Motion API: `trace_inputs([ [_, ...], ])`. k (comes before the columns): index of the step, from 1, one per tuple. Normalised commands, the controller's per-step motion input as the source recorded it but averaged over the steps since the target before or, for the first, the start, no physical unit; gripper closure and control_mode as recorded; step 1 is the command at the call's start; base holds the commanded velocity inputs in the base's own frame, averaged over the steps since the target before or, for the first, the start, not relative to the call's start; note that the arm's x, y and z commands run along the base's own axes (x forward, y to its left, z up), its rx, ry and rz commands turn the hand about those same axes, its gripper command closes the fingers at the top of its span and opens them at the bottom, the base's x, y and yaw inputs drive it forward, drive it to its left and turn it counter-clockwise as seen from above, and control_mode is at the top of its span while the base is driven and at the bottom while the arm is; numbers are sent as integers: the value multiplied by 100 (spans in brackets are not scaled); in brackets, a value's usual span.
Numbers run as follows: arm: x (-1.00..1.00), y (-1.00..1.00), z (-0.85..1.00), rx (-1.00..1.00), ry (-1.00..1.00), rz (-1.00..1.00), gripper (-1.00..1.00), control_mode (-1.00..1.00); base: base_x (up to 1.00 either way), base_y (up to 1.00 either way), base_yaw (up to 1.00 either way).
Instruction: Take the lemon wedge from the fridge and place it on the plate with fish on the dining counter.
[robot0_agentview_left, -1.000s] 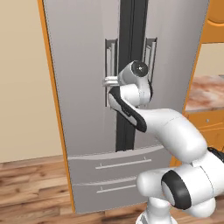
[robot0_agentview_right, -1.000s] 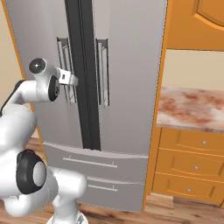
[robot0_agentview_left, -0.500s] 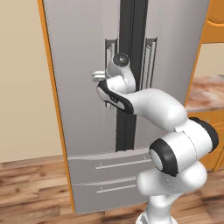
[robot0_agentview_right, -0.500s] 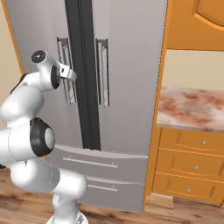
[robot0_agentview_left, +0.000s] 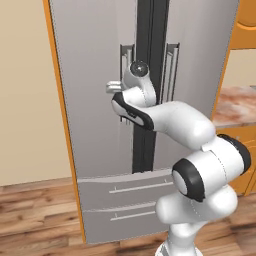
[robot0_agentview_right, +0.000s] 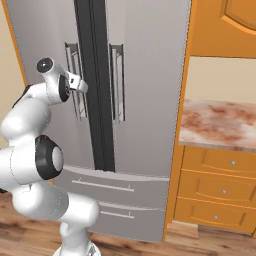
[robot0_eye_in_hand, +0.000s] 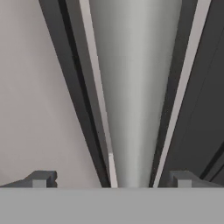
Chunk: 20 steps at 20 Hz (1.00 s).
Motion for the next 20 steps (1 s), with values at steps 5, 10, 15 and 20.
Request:
trace_inputs([
  [5,-9,-36,-17,2,-8,6,-100,-100,0,0,0],
  [10,16,1,-4,0,-1,2,-100,-100,0,0,0],
  [15,33,50,-1,0,0,0,-100,-100,0,0,0],
  [20,0,32,0,0,-1,0,-100,-100,0,0,0],
])
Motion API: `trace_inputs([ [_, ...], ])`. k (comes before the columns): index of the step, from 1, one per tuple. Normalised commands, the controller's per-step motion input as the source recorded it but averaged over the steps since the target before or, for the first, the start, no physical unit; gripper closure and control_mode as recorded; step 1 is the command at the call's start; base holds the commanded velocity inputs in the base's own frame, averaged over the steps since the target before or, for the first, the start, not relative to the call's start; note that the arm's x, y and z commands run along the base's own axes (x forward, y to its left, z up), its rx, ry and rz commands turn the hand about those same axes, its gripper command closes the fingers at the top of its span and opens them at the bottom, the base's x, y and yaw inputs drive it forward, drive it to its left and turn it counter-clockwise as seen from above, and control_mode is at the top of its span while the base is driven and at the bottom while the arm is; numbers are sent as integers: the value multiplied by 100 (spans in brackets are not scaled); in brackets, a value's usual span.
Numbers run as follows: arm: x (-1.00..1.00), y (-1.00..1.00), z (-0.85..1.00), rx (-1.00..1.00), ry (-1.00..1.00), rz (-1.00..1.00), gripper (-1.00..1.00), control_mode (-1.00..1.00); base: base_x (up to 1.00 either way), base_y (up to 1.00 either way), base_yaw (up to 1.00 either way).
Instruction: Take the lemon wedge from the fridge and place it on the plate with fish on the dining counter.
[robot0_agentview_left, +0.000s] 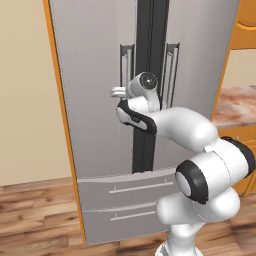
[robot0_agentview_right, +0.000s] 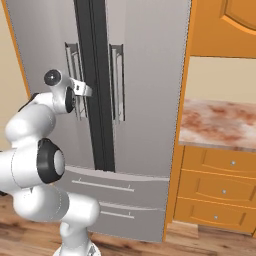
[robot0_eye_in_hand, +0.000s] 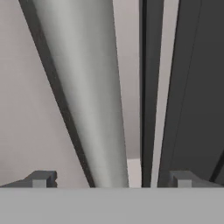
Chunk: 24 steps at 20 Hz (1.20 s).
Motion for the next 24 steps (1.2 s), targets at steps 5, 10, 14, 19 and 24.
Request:
trace_inputs([
  [5,6,15,0,0,0,2,-100,-100,0,0,0],
  [10,45,-6,-10,0,-1,0,-100,-100,0,0,0],
  [14,6,-1,-3,0,-1,0,100,-100,0,0,0],
  [19,0,0,0,0,0,0,100,-100,0,0,0],
  [24,-49,21,2,1,0,0,100,-100,0,0,0],
])
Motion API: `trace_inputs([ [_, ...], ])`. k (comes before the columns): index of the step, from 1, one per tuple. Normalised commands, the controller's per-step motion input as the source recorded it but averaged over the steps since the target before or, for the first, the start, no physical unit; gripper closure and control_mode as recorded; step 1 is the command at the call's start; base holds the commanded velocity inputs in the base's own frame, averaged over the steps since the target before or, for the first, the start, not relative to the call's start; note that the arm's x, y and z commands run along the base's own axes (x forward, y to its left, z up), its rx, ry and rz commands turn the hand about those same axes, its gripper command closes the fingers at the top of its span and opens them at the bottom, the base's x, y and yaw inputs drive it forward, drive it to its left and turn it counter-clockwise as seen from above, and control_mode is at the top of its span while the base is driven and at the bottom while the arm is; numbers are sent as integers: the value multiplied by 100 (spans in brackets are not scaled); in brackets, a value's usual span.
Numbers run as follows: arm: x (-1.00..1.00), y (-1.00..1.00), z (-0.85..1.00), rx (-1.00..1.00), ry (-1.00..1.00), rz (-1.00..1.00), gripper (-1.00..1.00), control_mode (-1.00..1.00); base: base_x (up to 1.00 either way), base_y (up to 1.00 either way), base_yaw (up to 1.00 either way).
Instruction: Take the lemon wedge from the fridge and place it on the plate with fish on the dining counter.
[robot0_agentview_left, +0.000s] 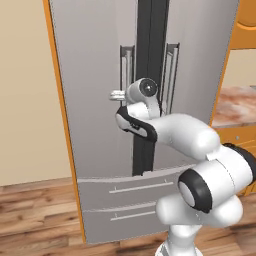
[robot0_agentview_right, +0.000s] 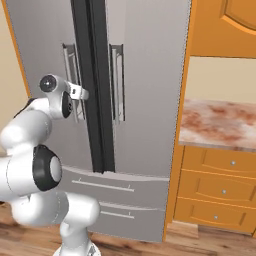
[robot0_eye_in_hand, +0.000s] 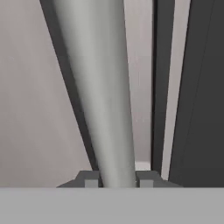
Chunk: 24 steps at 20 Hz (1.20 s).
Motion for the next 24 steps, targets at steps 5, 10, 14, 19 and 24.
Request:
trace_inputs([
  [5,-100,86,35,0,-2,0,100,-100,0,0,0],
  [10,-95,100,49,-12,-2,-7,100,-100,0,0,0],
  [14,-82,100,37,-14,0,-25,-100,-100,0,0,0],
  [19,-100,70,30,-2,1,-31,-100,-100,0,0,0],
  [24,-100,-33,27,11,14,-30,-100,-100,0,0,0],
])
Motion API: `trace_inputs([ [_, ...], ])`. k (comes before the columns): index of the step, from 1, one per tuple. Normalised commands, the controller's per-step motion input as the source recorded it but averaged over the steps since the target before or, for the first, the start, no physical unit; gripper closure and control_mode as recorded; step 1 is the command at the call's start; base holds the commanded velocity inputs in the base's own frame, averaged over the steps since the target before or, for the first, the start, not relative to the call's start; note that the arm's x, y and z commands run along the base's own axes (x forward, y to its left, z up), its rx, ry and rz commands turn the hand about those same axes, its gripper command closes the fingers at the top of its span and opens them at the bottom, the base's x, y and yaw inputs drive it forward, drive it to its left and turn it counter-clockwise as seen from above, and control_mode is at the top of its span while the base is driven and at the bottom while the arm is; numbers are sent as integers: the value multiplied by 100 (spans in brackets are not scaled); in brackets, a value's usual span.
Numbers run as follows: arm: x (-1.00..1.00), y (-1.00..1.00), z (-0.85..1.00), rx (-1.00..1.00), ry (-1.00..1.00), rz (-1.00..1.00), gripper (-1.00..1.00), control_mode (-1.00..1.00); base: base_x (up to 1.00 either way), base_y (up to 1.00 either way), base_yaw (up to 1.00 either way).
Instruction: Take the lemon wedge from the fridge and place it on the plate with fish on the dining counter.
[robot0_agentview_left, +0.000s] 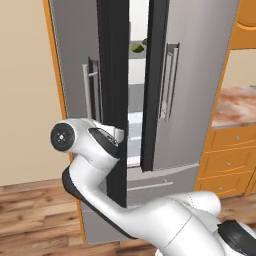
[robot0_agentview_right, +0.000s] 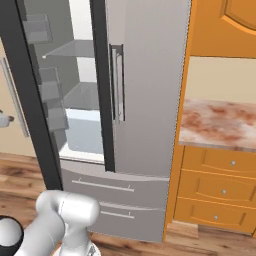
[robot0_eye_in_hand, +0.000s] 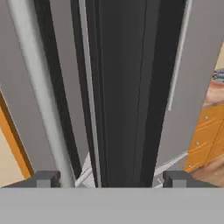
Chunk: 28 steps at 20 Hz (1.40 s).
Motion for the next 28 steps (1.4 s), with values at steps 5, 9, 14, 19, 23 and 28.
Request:
trace_inputs([
  [5,-65,-100,23,24,28,-16,-100,-100,0,0,0],
  [9,-24,-100,20,24,15,0,-100,-100,0,0,0],
  [14,33,-100,6,14,7,18,-100,-100,0,0,0],
  [19,42,-85,0,22,8,31,-100,-100,0,0,0],
  [23,7,-24,11,32,1,37,-100,-100,0,0,0],
  [28,6,1,2,12,-2,4,-100,-100,0,0,0],
])
